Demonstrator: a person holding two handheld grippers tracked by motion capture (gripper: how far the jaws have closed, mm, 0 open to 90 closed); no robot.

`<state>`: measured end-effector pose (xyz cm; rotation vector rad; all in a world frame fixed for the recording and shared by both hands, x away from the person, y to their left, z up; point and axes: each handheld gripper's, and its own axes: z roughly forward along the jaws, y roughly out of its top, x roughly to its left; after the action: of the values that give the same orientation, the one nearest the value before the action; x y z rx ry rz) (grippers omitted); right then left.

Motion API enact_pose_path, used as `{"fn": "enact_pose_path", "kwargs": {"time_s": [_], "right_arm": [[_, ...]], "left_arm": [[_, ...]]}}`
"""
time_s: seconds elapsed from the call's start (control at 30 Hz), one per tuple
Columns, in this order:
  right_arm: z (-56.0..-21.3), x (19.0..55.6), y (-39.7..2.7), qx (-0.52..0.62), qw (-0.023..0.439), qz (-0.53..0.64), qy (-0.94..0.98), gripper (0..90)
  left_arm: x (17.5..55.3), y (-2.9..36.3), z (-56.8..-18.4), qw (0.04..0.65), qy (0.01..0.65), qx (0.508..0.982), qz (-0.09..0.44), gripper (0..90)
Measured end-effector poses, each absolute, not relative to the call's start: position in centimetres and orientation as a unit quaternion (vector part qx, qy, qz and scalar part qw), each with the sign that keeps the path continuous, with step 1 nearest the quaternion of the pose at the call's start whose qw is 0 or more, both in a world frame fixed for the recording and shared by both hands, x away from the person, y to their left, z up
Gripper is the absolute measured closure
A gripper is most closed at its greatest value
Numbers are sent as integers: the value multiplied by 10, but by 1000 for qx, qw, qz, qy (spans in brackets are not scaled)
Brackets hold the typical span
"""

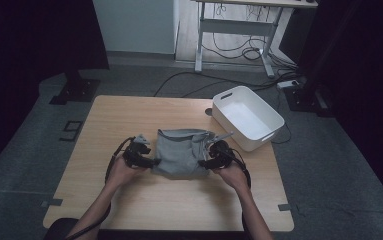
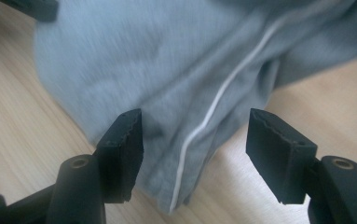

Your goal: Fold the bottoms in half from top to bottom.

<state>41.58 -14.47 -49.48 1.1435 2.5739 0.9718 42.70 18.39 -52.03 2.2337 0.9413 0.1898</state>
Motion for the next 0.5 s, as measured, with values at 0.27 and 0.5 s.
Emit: {"fn": "enact_pose_path", "kwargs": {"time_s": [0.27,0.5], "right_arm": [[-512,408,-146,387,39,362,847,756],[-513,370,-146,368,35,372,851,768]], "left_arm": [[418,182,-536,366,357,859,24,714],[382,188,-533,358,334,872,12,729]]}}
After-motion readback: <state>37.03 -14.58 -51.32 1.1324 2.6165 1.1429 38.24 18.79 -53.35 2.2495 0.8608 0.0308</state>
